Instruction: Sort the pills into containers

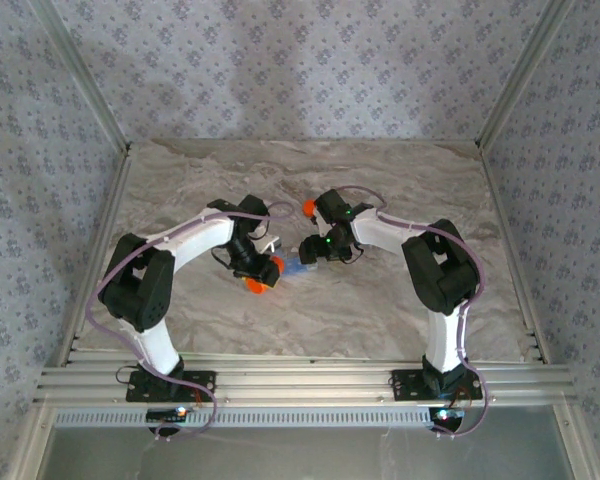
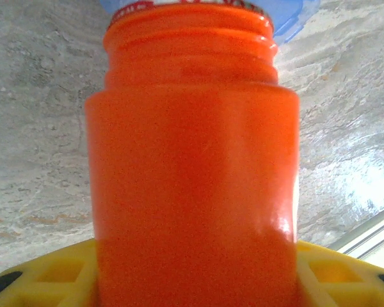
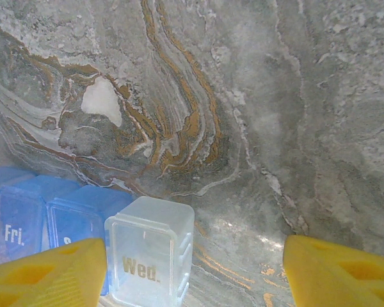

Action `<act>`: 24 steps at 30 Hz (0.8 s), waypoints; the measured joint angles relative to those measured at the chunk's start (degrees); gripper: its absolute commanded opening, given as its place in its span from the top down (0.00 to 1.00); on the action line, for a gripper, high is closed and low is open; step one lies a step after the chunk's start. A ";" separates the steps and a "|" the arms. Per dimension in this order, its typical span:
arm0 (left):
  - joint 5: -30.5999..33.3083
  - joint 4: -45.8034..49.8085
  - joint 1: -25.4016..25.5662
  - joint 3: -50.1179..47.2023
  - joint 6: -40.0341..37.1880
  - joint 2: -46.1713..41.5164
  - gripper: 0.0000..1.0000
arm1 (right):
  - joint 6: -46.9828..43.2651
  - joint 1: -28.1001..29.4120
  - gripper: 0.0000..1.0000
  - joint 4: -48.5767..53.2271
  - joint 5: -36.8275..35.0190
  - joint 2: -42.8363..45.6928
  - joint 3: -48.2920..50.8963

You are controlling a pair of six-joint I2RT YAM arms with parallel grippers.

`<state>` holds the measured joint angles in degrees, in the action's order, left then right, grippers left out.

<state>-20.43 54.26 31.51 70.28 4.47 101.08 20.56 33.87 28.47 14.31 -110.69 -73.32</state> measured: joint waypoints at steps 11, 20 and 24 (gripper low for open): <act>1.03 1.42 0.44 0.66 -0.61 0.00 1.00 | 0.20 0.04 0.25 -0.02 -0.02 -0.02 0.00; 2.08 2.89 0.76 1.33 -1.49 0.31 1.00 | 0.50 0.04 0.25 -0.02 -0.04 -0.04 0.00; 2.51 3.39 1.25 1.49 -1.88 0.31 1.00 | 0.66 0.09 0.25 -0.02 -0.07 -0.04 0.00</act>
<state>-17.91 57.65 32.75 71.77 2.59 101.38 21.21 33.95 28.45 14.24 -110.74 -73.32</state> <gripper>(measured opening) 0.519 0.747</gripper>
